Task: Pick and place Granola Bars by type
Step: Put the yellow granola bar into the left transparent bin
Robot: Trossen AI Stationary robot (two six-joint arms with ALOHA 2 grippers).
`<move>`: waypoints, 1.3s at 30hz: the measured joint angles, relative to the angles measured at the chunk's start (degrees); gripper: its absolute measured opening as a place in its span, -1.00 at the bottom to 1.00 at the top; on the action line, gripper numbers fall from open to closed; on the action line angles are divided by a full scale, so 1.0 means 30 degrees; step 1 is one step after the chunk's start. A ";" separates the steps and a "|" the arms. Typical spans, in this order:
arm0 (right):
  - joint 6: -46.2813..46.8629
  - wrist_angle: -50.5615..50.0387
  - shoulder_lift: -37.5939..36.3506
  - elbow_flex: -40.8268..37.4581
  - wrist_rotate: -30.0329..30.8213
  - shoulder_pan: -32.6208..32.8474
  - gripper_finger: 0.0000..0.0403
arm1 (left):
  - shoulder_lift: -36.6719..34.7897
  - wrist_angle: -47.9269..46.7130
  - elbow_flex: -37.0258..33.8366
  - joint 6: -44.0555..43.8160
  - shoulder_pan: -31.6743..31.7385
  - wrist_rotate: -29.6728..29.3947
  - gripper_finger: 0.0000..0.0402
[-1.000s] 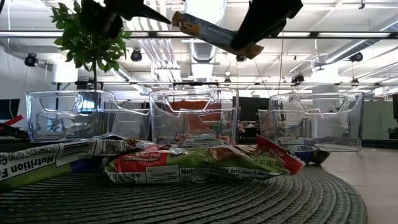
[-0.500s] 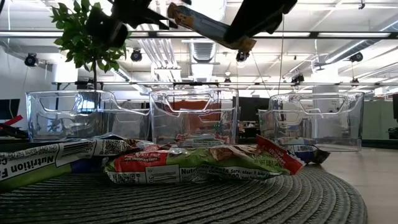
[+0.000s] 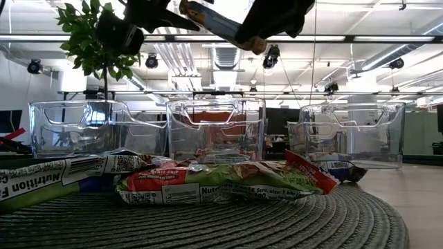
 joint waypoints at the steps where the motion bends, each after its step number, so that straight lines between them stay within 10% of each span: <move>1: -0.0002 0.0005 0.0000 0.0000 0.0000 -0.0019 -0.66 | 0.0000 0.0000 -0.0012 0.0007 0.0000 0.0000 -0.19; 32: 0.0474 -0.1002 -0.0332 0.0000 0.0091 -0.0093 -0.32 | -0.0172 -0.2802 -0.0017 0.1607 0.0641 -0.0012 -0.63; 39: 0.2619 -0.4132 -0.1151 0.0000 0.1284 -0.0045 -0.10 | -0.2252 -0.8265 0.1807 0.2548 0.0591 -0.4506 -0.63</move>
